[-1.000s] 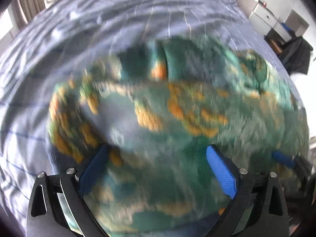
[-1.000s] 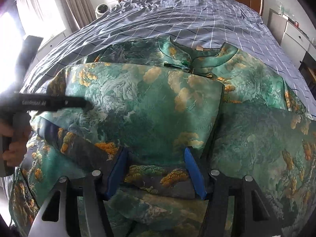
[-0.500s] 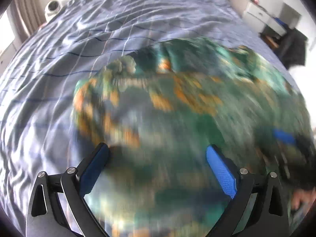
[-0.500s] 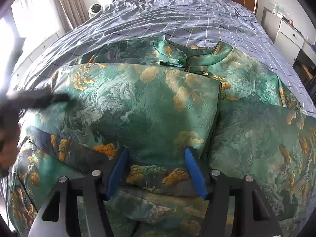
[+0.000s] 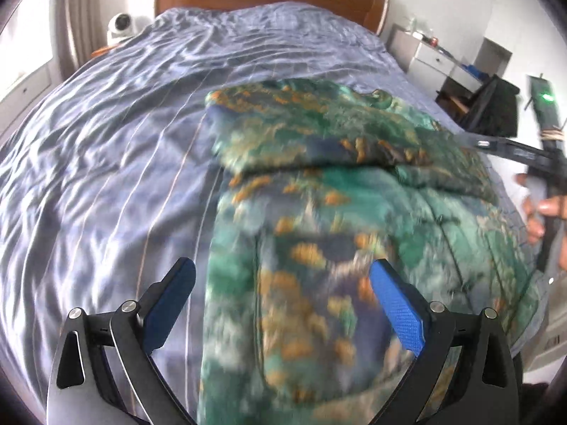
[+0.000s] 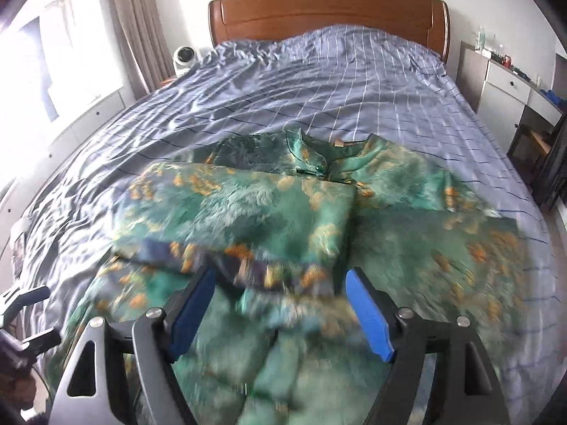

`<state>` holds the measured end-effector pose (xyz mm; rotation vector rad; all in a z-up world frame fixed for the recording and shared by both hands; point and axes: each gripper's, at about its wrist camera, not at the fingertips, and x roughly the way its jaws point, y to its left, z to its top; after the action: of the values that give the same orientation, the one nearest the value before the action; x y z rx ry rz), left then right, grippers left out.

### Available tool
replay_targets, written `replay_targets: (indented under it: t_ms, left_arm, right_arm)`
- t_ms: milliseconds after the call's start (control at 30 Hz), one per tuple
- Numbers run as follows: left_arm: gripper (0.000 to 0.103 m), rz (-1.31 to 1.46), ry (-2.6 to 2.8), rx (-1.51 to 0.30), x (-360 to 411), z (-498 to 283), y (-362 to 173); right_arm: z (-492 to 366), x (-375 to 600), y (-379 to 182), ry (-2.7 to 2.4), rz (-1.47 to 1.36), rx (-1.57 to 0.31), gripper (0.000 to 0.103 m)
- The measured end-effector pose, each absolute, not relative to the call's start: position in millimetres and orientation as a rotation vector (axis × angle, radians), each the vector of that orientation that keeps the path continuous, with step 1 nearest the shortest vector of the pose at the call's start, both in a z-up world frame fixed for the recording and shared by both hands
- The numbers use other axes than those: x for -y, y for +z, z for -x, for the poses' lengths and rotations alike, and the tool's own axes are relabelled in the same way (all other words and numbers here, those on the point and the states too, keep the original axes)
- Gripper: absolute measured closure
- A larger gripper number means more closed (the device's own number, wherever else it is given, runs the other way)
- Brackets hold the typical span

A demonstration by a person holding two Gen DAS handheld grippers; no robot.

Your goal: Fold large clothes

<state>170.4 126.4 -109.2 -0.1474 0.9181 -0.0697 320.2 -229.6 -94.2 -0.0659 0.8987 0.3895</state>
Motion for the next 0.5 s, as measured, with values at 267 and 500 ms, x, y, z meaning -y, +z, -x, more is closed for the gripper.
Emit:
replay_targets:
  t_ms: [267, 500]
  left_arm:
    - [0.004, 0.122, -0.023, -0.945, -124, -132, -122]
    - [0.004, 0.103, -0.010, -0.948, -122, -121, -119]
  right_arm:
    - [-238, 302, -98, 0.272, 0.175, -0.882, 0.025]
    - [-187, 362, -106, 0.165, 0.123, -0.903, 0.025]
